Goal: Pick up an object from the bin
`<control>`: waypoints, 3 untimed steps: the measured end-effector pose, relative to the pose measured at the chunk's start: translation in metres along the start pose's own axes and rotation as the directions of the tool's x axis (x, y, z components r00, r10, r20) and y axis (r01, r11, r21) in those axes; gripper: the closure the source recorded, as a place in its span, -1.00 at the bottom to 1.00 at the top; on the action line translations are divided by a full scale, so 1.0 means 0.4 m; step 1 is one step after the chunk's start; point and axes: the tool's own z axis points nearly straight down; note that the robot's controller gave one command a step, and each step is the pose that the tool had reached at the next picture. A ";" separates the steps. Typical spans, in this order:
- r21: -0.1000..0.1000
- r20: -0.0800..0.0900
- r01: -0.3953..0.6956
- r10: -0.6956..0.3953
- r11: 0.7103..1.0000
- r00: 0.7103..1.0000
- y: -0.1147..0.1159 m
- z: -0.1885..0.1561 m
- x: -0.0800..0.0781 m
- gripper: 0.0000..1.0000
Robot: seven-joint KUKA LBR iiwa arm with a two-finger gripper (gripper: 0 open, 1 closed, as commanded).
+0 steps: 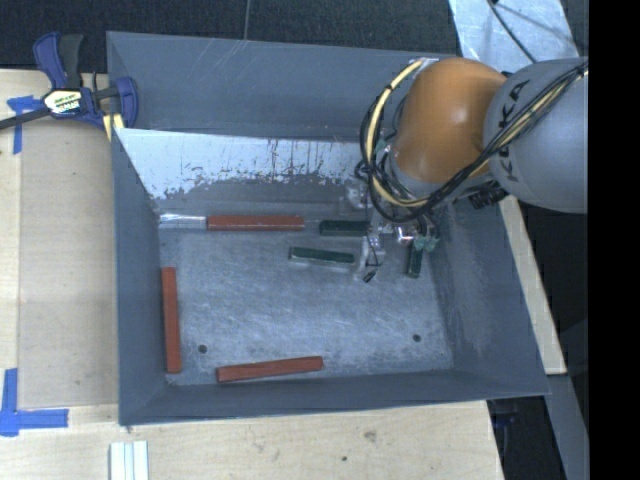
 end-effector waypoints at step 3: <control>0.002 0.002 0.007 -0.007 1.000 1.000 -0.067 -0.205 0.007 1.00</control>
Offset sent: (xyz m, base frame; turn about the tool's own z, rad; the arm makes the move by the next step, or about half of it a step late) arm 0.0103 0.0100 -0.0594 0.0404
